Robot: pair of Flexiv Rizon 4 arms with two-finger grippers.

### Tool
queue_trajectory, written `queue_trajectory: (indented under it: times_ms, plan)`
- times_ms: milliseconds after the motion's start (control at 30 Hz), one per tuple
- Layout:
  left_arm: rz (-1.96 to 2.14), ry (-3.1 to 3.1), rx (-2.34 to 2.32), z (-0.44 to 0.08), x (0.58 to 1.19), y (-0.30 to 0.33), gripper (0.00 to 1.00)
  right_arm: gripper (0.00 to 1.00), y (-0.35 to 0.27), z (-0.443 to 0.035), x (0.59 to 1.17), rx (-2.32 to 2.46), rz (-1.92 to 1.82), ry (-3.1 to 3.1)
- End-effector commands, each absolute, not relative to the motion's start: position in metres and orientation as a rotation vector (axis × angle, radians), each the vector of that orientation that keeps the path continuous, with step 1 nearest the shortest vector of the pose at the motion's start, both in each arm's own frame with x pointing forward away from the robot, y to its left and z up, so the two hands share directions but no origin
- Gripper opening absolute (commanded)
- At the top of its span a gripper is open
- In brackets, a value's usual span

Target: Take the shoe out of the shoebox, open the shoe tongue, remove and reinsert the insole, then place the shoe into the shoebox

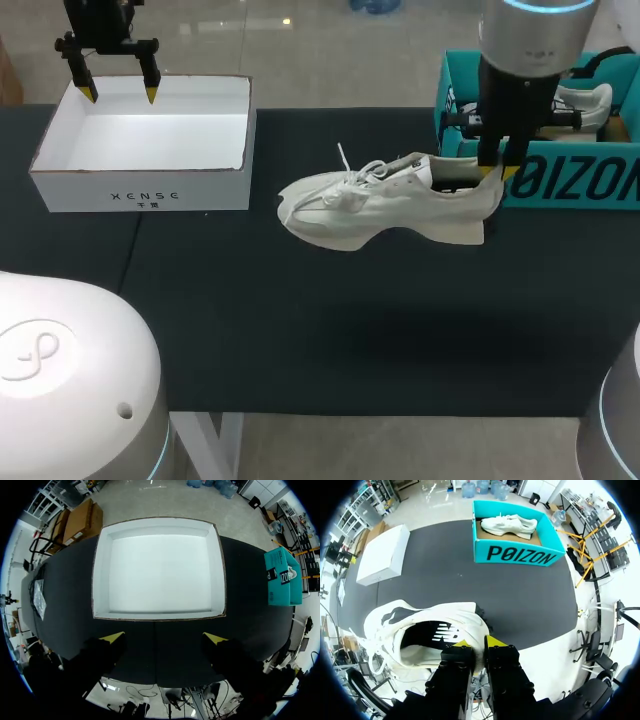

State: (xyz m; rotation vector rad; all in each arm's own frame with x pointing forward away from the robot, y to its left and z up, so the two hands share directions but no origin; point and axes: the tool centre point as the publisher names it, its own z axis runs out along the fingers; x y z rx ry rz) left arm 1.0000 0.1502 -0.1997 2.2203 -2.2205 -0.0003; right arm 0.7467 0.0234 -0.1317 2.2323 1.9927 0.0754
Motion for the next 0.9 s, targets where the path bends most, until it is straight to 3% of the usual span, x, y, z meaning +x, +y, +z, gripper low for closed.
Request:
queue_trajectory:
  times_ms: [33, 900]
  plan:
    - [-0.001, -2.221, 2.220, -0.200, 1.000, 0.150, 1.00, 0.00, 0.023, -0.131, 0.747, 2.234, 0.078, 1.995]
    - [-0.001, -2.221, 2.220, -0.200, 1.000, 0.150, 1.00, 0.00, 0.016, -0.146, 0.745, 2.244, 0.046, 2.029]
